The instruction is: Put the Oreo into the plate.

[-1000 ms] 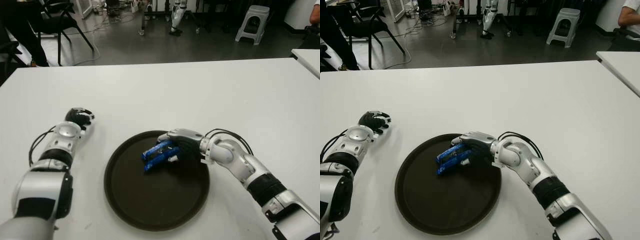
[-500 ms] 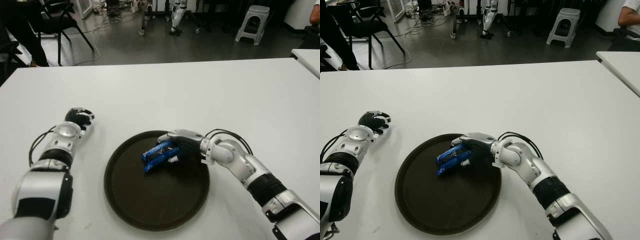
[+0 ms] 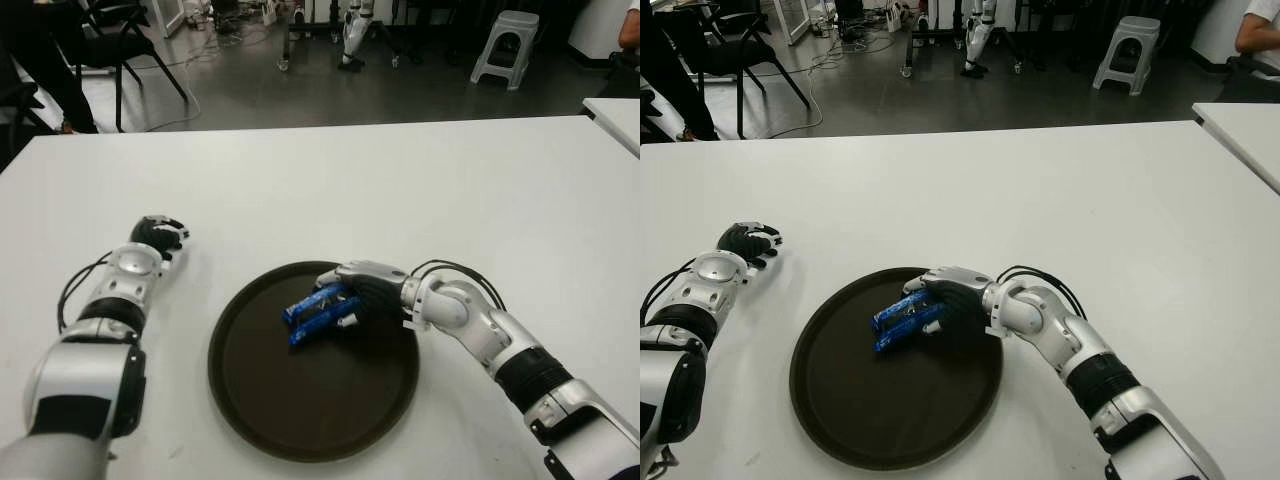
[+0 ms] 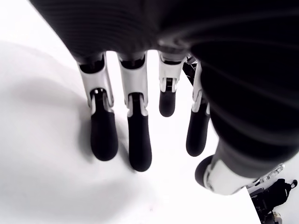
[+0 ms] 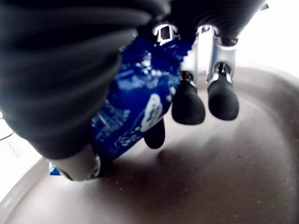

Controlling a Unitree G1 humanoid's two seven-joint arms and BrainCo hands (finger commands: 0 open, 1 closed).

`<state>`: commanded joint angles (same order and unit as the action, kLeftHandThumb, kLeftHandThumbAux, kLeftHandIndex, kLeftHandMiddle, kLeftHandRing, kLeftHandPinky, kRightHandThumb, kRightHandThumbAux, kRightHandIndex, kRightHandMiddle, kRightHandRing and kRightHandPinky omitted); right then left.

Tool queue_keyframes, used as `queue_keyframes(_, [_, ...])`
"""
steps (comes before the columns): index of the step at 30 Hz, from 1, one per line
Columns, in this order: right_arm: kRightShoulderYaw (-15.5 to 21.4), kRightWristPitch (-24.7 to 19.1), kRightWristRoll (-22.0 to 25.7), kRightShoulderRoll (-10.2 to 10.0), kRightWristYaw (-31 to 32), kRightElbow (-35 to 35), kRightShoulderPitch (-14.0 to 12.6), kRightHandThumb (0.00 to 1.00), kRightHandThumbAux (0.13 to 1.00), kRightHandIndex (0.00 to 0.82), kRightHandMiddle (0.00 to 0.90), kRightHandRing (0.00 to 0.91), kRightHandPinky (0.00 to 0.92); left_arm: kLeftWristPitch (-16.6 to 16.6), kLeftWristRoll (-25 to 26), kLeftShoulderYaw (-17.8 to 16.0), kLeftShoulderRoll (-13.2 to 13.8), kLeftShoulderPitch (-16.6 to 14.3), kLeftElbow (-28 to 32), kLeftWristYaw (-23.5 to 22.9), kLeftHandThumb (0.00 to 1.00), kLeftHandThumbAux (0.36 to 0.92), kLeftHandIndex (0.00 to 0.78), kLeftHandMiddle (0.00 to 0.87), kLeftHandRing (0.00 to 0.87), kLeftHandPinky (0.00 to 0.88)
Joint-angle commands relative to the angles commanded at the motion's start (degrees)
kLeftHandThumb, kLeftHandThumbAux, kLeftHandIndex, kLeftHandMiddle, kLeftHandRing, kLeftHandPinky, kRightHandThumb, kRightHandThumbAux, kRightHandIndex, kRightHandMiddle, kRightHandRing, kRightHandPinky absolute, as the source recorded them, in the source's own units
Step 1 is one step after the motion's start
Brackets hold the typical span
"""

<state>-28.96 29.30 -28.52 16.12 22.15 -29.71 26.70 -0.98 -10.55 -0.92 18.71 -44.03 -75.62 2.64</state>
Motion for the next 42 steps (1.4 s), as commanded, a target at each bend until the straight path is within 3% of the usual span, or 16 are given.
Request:
queue_keyframes(18, [0.55, -1.24, 2.93, -0.37, 2.10, 0.85, -1.19, 0.685, 0.737, 0.433, 0.774, 0.774, 0.751, 0.20, -0.20, 0.12, 0.11, 0.07, -0.01, -0.03, 0.670, 0.730, 0.397, 0.128, 0.159, 0.155])
queue_keyframes(30, [0.34, -0.95, 2.18, -0.60, 0.92, 1.98, -2.20, 0.684, 0.737, 0.433, 0.765, 0.769, 0.735, 0.96, 0.27, -0.39, 0.08, 0.29, 0.04, -0.27, 0.672, 0.731, 0.397, 0.127, 0.162, 0.165])
queue_keyframes(42, [0.09, 3.26, 2.81, -1.06, 0.28, -0.49, -1.33, 0.686, 0.737, 0.433, 0.787, 0.788, 0.764, 0.83, 0.13, -0.18, 0.08, 0.28, 0.09, -0.30, 0.670, 0.732, 0.396, 0.128, 0.151, 0.144])
